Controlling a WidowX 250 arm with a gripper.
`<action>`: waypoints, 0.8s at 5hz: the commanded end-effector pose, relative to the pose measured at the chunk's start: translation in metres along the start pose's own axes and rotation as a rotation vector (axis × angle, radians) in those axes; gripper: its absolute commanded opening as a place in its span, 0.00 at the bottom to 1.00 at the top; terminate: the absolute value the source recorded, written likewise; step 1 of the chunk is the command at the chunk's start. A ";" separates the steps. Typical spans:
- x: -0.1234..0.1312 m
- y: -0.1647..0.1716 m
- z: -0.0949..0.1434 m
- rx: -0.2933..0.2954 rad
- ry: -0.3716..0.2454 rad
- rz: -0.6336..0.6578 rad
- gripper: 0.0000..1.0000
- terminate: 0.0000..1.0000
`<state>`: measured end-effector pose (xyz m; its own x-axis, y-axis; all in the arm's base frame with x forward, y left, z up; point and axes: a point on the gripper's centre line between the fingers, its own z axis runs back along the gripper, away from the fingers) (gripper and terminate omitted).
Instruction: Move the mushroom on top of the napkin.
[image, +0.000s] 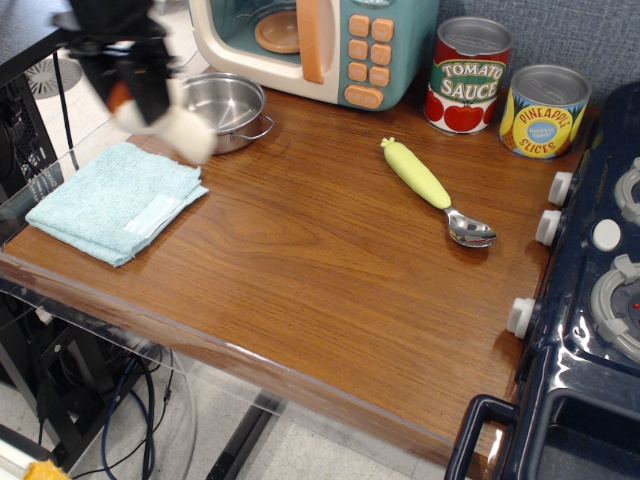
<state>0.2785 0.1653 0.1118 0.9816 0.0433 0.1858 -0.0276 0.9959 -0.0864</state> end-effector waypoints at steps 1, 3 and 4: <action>-0.032 0.048 -0.021 0.046 -0.001 0.074 0.00 0.00; -0.028 0.039 -0.050 0.012 0.082 0.066 1.00 0.00; -0.025 0.035 -0.051 0.018 0.096 0.057 1.00 0.00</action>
<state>0.2721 0.1944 0.0390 0.9932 0.1051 0.0495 -0.0998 0.9899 -0.1009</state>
